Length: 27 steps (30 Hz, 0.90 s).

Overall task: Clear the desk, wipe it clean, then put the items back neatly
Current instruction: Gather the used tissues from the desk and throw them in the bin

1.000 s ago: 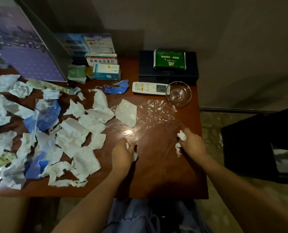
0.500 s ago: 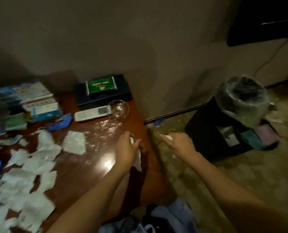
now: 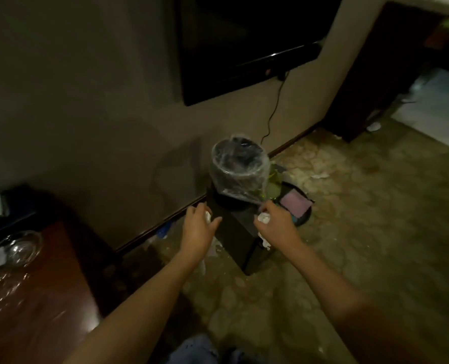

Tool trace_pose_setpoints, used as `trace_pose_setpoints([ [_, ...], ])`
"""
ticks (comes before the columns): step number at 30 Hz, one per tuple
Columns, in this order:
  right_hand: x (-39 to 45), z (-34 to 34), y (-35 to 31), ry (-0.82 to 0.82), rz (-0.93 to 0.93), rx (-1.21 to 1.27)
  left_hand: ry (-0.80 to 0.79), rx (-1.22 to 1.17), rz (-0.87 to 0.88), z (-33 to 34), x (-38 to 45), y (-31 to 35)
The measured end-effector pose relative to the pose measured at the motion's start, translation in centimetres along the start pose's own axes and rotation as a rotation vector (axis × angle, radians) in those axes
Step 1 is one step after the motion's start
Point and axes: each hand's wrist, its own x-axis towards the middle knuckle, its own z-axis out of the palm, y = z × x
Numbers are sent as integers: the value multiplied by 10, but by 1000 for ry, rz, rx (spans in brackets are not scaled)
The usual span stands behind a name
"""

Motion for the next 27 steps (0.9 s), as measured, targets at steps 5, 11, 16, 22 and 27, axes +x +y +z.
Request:
trace_pose_setpoints([
  [5, 42, -23, 35, 74, 136, 47, -68, 12, 88, 25, 50, 35],
  [11, 120, -19, 48, 22, 180, 61, -45, 7, 35, 43, 139, 41],
  [16, 223, 0, 37, 18, 183, 123, -63, -42, -49, 59, 243, 43],
  [22, 327, 19, 35, 6, 208, 155, 3, -124, -137, 77, 348, 68],
  [27, 369, 35, 55, -7, 227, 169, -85, -129, -100, 102, 386, 65],
])
